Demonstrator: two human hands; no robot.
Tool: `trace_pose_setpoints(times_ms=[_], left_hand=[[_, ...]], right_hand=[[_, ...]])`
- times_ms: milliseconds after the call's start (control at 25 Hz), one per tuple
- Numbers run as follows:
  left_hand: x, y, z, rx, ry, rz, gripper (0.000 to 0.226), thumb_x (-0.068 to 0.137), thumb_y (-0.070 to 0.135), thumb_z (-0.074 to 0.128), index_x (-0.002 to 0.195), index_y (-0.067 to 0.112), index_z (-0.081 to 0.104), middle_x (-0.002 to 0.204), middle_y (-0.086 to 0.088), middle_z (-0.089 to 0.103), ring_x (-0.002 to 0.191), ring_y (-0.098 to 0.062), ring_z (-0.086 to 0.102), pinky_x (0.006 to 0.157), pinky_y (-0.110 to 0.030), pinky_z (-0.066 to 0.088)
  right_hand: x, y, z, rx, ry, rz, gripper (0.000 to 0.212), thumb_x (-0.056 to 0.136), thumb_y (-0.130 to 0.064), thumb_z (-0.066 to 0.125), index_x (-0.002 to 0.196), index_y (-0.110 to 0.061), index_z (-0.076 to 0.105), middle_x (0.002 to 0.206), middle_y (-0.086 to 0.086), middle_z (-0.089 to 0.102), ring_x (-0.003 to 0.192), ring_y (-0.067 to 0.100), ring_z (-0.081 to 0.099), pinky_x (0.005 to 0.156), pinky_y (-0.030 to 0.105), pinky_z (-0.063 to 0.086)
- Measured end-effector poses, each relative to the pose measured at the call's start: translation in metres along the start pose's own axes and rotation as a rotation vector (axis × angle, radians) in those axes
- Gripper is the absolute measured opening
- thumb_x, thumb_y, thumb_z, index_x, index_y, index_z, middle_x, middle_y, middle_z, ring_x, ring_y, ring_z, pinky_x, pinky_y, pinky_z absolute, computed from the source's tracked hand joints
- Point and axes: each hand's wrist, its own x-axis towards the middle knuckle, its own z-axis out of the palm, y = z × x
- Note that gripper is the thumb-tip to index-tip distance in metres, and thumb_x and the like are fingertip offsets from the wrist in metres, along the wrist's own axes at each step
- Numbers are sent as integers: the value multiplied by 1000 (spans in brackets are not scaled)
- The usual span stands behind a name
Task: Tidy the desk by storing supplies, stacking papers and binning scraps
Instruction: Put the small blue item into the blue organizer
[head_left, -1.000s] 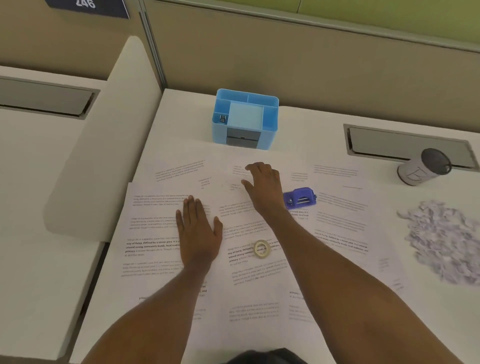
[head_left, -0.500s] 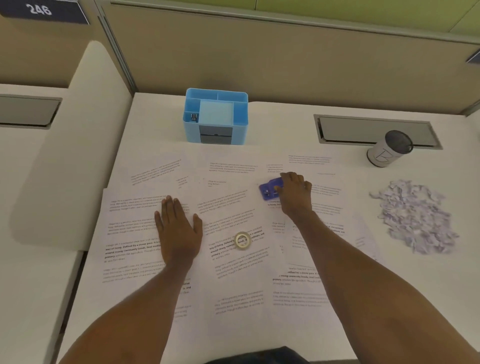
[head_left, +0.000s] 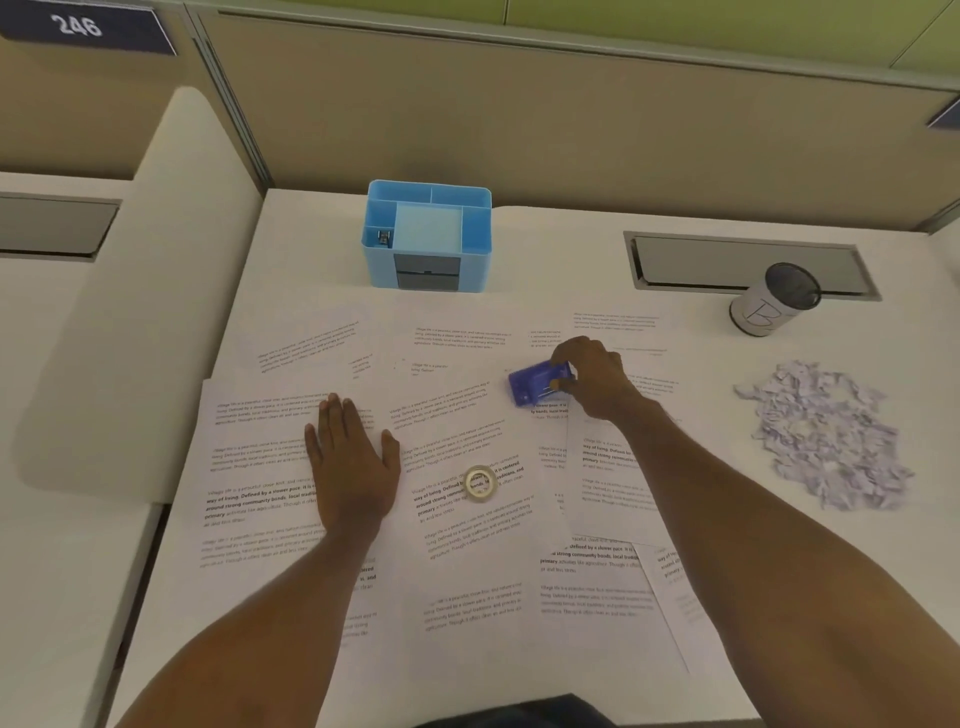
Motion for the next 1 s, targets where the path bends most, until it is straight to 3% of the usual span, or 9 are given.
trace_pose_setpoints(times_ms=[120,240,360,520,640,840,1000], left_hand=[[0,0,0,0,8,7,77,105,47,36,162,-3,29,171,-22,30,162,-36,23,133,-56,17],[0,0,-1,5,4,14,77,105,48,36,162,-3,29,171,-23,30,161,-37,23,133,-57,18],[0,0,-2,-2,1,13,77,104,48,36,162,-3,30,170,-23,31,161,-37,23,133,-57,18],[1,-1,-2,-12,-7,12,78,104,49,35,163,-2,29,171,-22,29,162,-36,22,133,-57,17],[1,-1,-2,-21,-19,5,78,104,49,35,163,-2,28,172,-21,28,163,-36,21,133,-57,17],[1,1,-4,-26,-39,-4,78,104,48,35,164,-1,27,173,-20,26,164,-34,19,134,-55,16],[2,0,-5,-18,-67,-16,78,105,49,34,166,1,25,175,-17,22,165,-31,14,134,-54,14]], right_hand=[[3,-3,-11,30,-100,-83,24,91,-14,70,111,-19,59,118,4,59,109,23,54,100,35,33],[9,-16,-23,114,-116,-107,21,93,-15,66,103,-25,51,106,3,57,92,21,54,83,34,40],[21,-38,-40,216,34,-104,24,91,-15,70,100,-21,49,98,2,56,81,16,54,73,26,40],[42,-77,-62,440,254,8,43,85,-20,80,117,-10,54,96,-4,57,76,2,54,60,5,40],[66,-102,-71,542,446,31,35,87,-20,78,113,-4,60,97,-1,60,74,3,53,61,-1,40],[107,-130,-82,618,577,141,33,89,-24,75,110,-3,63,97,2,60,77,10,54,57,-1,39],[138,-143,-83,546,543,224,31,85,-28,76,102,-6,63,100,8,66,85,23,64,59,14,44]])
